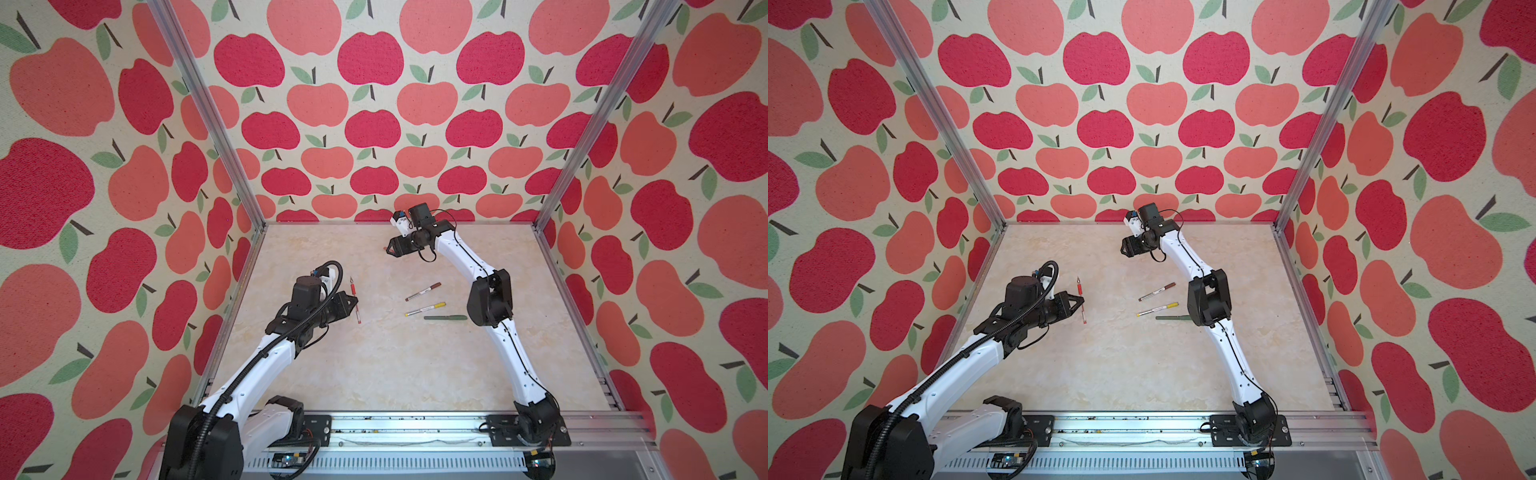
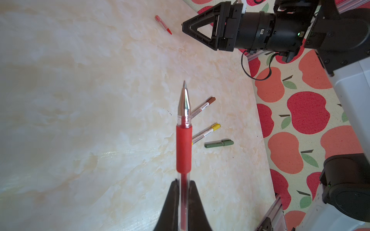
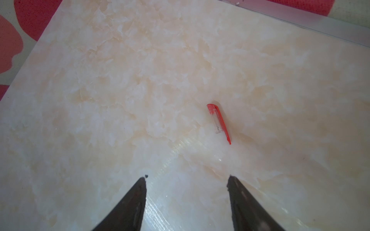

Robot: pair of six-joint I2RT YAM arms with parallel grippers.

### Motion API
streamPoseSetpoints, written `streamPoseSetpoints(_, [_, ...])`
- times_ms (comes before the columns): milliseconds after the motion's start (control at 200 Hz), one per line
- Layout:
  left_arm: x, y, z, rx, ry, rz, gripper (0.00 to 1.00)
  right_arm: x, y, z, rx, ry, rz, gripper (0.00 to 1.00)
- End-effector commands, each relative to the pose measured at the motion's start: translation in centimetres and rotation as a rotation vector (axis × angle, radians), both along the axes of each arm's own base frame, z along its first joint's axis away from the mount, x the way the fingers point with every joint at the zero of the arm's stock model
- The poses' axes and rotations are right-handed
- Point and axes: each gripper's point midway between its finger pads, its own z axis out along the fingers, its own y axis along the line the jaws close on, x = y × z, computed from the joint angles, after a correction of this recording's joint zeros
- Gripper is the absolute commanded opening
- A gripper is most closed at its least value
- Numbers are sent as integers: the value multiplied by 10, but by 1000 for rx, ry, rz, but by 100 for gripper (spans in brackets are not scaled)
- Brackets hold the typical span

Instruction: Insert the pens into the pen caps

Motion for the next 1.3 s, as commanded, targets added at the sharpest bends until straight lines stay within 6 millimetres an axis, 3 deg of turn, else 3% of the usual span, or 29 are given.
streamPoseSetpoints(0, [4, -5, -2, -32, -2, -19, 0, 9, 14, -13, 95, 60, -42, 67])
streamPoseSetpoints(140, [4, -5, -7, -38, 7, -12, 0, 17, 24, -18, 238, 163, -103, 67])
streamPoseSetpoints(290, [3, -3, -11, -39, 16, 4, 0, 34, 29, -17, 327, 162, -157, 67])
streamPoseSetpoints(675, [7, 5, -19, -34, 48, 35, 0, 76, 24, 12, 573, 166, -288, 66])
streamPoseSetpoints(981, [10, 11, -21, -30, 68, 59, 0, 94, 16, -28, 683, 368, -473, 63])
streamPoseSetpoints(1296, [17, 11, -26, -36, 82, 58, 0, 78, 23, -40, 657, 462, -442, 59])
